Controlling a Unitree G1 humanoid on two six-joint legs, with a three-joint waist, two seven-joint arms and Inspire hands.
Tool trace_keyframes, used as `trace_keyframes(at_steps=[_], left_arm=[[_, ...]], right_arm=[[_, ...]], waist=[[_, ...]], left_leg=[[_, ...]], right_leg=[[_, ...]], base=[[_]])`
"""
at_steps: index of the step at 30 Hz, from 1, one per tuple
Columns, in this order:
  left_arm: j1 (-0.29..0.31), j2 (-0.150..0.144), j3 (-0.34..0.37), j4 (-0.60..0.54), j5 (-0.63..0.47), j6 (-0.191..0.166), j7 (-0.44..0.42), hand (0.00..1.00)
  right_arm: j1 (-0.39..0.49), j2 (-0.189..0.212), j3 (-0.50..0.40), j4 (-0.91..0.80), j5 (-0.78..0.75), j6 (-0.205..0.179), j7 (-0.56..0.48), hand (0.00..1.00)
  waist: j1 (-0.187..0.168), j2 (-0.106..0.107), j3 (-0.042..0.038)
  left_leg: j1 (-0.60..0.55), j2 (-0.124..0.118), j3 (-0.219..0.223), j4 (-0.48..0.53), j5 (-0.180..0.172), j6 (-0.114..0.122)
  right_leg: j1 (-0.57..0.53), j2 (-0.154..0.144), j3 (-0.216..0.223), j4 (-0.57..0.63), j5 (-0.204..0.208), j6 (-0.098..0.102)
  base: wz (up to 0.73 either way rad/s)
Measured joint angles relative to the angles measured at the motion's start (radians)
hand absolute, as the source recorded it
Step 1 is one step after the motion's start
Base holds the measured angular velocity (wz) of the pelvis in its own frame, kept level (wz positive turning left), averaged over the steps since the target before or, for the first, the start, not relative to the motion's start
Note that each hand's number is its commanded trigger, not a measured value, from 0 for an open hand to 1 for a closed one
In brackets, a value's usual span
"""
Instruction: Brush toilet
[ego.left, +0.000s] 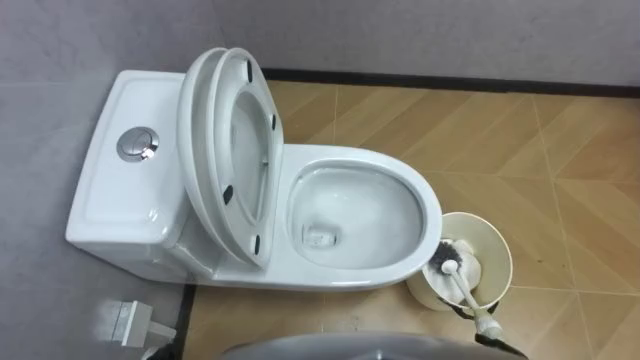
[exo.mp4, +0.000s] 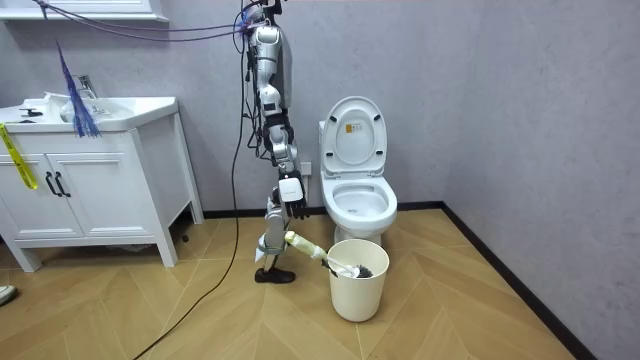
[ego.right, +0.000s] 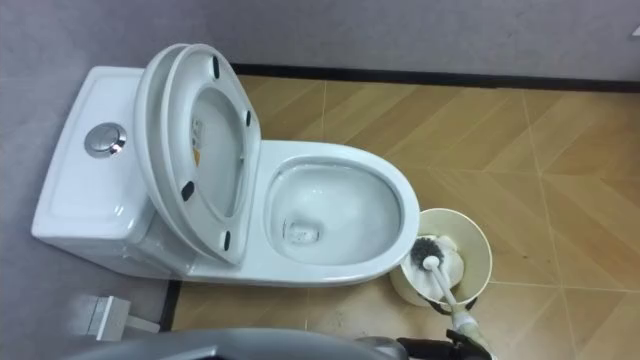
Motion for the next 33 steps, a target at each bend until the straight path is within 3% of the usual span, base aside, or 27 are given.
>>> trace_keyframes(at_steps=[12,16,24,29,33], left_arm=[[-0.003,0.0,-0.009,0.006,-0.006,0.0,0.001,0.0],[-0.001,0.0,-0.029,0.003,-0.007,0.001,0.009,0.0],[-0.026,0.001,-0.07,0.006,-0.103,-0.019,0.023,0.0],[-0.039,0.009,-0.07,0.001,-0.125,-0.058,0.027,0.0],[-0.047,0.009,-0.068,-0.006,-0.17,-0.086,0.039,0.0]], right_arm=[[0.006,-0.002,0.019,-0.001,-0.162,0.018,-0.056,0.0],[0.02,-0.003,0.044,-0.007,-0.24,0.048,-0.095,0.0],[0.008,-0.001,0.06,-0.041,-0.305,0.057,-0.196,0.0],[-0.047,-0.002,0.056,-0.089,-0.34,-0.008,-0.266,0.0],[-0.083,-0.002,0.056,-0.107,-0.341,-0.028,-0.314,0.0]], waist=[[0.001,0.011,-0.0012],[0.001,0.019,-0.0012],[0.009,0.033,-0.0054],[0.014,0.026,-0.0045],[0.026,0.029,-0.0059]], left_leg=[[0.012,0.003,0.015,-0.001,-0.001,0.001],[0.015,0.004,0.019,-0.002,-0.001,0.001],[-0.018,0.005,0.023,0.009,0.0,0.002],[-0.05,0.004,0.015,0.027,0.0,0.002],[-0.079,0.004,0.011,0.027,0.0,0.003]], right_leg=[[-0.001,0.001,0.012,0.015,0.0,0.0],[0.002,0.001,0.011,0.019,0.0,0.0],[-0.04,0.001,0.021,0.031,0.0,0.0],[-0.062,0.0,0.017,0.031,0.001,0.001],[-0.092,0.0,0.01,0.035,0.002,0.0]], base=[[-0.02],[-0.03],[-0.03],[0.03],[0.04]])
